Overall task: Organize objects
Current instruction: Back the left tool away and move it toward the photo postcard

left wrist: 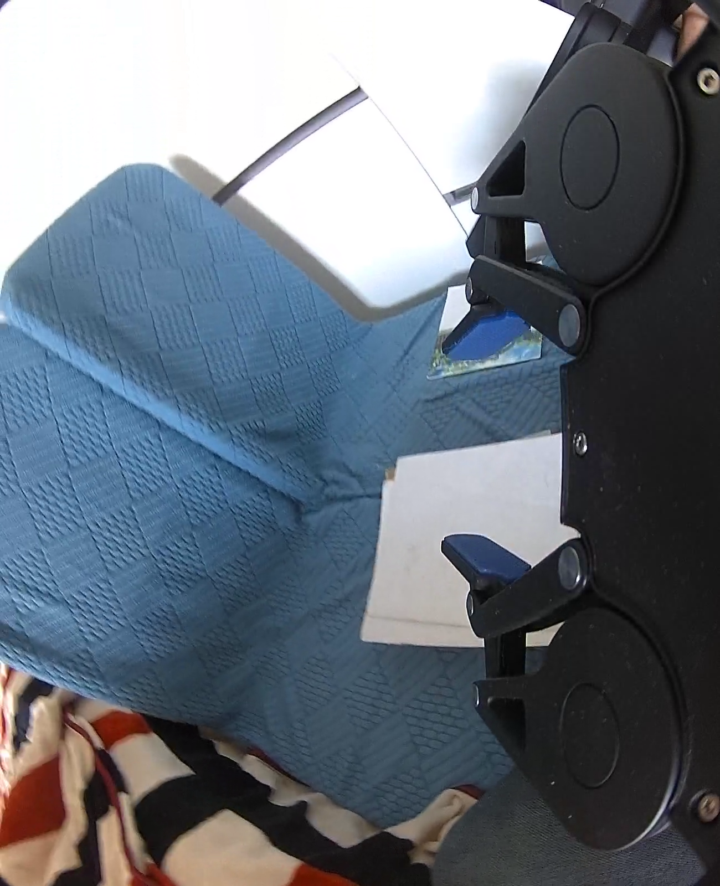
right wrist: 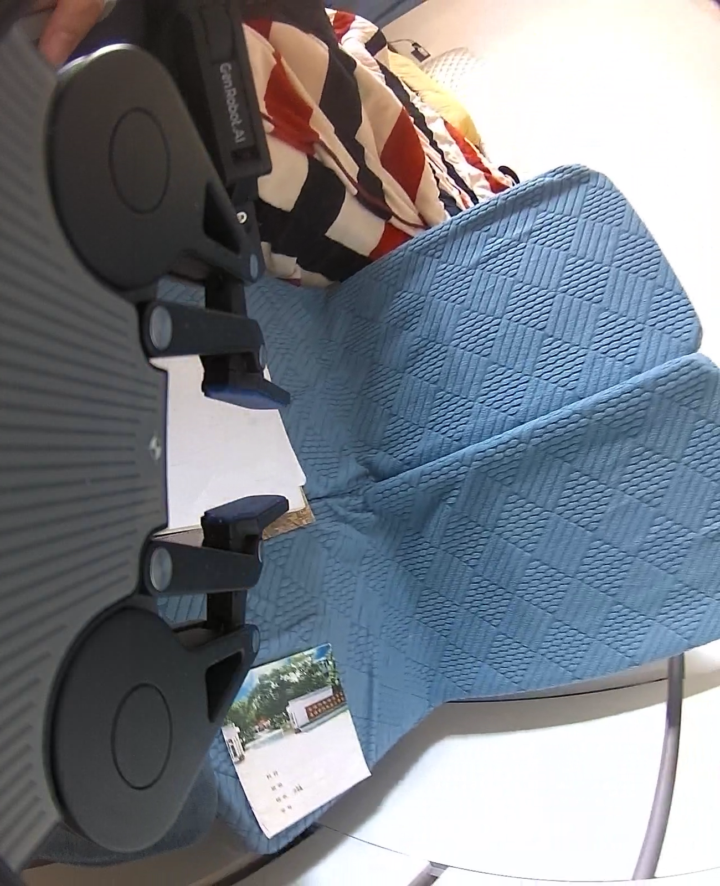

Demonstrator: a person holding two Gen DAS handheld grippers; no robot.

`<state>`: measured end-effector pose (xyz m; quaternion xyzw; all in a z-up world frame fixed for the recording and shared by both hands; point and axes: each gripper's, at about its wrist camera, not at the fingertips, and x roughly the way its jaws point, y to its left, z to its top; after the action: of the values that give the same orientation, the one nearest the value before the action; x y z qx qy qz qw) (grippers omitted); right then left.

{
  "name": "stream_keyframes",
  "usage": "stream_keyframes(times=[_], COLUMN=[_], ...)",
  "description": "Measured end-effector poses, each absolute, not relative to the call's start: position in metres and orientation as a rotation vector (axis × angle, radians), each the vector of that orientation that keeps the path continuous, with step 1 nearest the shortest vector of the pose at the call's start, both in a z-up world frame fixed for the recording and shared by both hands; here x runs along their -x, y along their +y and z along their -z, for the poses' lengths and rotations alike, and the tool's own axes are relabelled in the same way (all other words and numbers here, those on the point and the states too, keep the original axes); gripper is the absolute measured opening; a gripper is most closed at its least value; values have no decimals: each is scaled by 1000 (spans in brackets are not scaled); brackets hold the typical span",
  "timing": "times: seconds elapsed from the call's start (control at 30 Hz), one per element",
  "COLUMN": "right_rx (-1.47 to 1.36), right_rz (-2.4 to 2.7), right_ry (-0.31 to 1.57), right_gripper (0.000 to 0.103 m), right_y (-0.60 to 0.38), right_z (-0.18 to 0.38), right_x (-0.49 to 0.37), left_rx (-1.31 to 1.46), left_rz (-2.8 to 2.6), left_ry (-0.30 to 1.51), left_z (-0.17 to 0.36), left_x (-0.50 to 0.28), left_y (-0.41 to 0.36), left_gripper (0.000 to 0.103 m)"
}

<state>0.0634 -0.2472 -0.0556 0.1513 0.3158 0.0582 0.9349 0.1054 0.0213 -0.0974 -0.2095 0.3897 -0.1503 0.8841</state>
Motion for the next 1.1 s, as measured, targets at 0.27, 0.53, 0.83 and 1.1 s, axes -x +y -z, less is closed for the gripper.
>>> stream_keyframes(times=[0.27,0.53,0.83,1.1], right_rx=[-296,-259,-298,-310], right_rz=[-84,-23,32,111], right_ry=[640,626,658,646], right_gripper=[38,39,40,72], right_y=[-257,-269,-294,-317], right_z=[42,38,54,61], right_x=[-41,-22,-7,-1], left_rx=[359,299,266,237], left_rz=[390,423,439,455], left_ry=[741,749,783,796], left_z=[67,61,71,76], left_x=[-87,-77,-76,-76], left_y=[3,-16,-35,-58], left_gripper=[82,97,102,102])
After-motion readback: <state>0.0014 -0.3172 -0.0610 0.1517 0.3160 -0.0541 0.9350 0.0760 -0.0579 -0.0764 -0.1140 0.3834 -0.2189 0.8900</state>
